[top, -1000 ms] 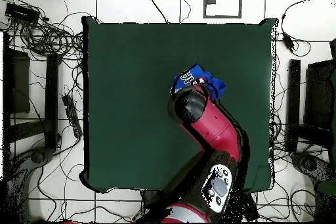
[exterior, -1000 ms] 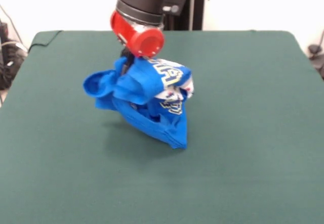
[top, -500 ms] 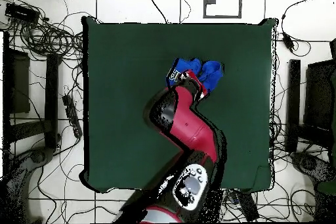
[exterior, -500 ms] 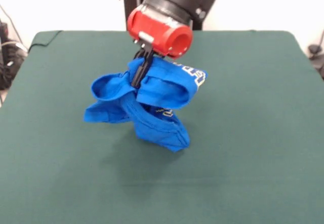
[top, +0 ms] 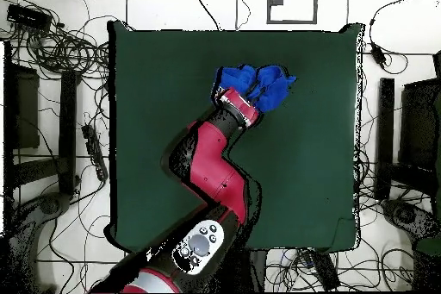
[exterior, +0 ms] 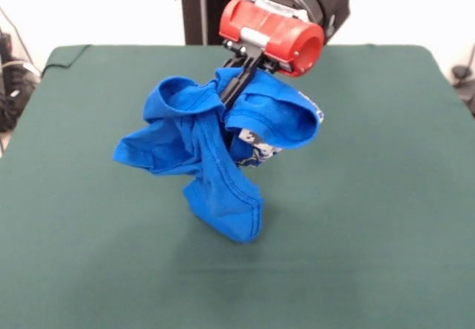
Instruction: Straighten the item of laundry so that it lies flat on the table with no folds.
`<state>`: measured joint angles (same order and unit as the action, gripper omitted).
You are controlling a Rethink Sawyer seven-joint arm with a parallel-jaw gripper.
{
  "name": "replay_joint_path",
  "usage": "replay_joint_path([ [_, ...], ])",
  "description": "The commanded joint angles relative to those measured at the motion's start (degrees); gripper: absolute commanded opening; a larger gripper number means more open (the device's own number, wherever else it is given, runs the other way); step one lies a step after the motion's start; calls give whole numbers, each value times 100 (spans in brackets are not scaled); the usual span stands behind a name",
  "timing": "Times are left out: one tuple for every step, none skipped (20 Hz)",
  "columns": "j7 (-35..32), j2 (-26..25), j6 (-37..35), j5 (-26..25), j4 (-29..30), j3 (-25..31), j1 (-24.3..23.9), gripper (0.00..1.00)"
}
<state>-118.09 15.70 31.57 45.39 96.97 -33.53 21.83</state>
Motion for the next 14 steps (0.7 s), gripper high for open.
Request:
replay_joint_path([
  [-1442,-783,869,671,668,379,125,0],
  [-1453,-818,969,702,676,402,125,0],
  [-1446,-907,1135,811,673,415,149,0],
  [-1428,-951,1209,863,671,431,155,0],
  [-1376,-1043,1354,985,656,437,183,0],
  [-1343,-1103,1471,1067,647,442,202,0],
  [-1239,-1251,1733,1345,626,433,279,0],
  [-1172,-1338,1908,1515,617,432,325,0],
  [-1105,-1479,2166,1794,597,472,378,0],
  [-1052,-1553,2311,1966,589,499,412,0],
  [-969,-1674,2585,2299,579,544,474,0],
  [-952,-1725,2685,2414,574,573,486,0],
  [-936,-1812,2844,2555,555,603,501,0],
  [-957,-1838,2894,2601,552,621,495,0],
])
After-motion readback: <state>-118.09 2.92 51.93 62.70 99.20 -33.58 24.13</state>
